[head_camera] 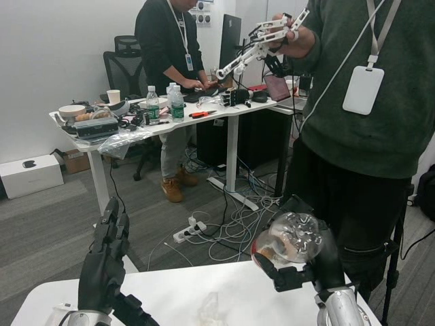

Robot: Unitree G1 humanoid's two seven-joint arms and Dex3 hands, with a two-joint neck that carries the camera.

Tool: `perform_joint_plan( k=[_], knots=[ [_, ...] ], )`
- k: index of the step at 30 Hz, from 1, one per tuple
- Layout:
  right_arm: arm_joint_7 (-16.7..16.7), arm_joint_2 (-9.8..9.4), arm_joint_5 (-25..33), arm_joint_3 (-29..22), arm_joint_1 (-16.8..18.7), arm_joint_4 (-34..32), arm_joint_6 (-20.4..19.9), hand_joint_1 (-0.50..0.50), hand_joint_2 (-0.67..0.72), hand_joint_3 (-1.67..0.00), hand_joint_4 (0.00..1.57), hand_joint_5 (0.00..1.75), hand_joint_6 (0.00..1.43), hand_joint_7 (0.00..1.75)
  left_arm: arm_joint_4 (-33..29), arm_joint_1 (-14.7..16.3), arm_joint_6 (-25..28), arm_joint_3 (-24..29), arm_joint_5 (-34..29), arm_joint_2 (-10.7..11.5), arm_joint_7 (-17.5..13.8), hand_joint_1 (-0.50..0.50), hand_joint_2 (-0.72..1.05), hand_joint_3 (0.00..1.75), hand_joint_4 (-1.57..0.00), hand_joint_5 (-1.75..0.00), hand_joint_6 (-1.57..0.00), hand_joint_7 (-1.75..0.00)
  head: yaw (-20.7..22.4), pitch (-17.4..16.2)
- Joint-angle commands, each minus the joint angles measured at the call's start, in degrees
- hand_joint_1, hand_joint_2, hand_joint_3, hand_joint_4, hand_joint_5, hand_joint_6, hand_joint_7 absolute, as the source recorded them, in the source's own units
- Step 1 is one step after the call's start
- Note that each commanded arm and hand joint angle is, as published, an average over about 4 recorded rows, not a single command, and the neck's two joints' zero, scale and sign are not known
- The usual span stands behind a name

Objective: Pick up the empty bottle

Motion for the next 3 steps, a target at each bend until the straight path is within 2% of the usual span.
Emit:
perform_joint_plan(
  k=[1, 3],
  knots=[
    [-0.38, -0.16, -0.01, 0.73, -0.60, -0.80, 0.51, -0.24, -0.54, -1.51, 1.43, 1.65, 1.16, 1.68, 0.02, 0.65, -0.62, 0.11, -0.18, 0.48, -0.13, -0.50, -0.55, 0.00, 0.00, 0.00, 0.00, 0.00, -0.47, -1.52],
    [-0.38, 0.10, -0.02, 0.86, -0.60, -0.80, 0.61, -0.24, -0.54, -1.51, 1.43, 1.65, 1.14, 1.68, -0.14, 0.65, -0.62, 0.11, -0.22, 0.60, -0.16, -0.50, -0.55, 0.00, 0.00, 0.00, 0.00, 0.00, -0.97, -3.33]
  ],
)
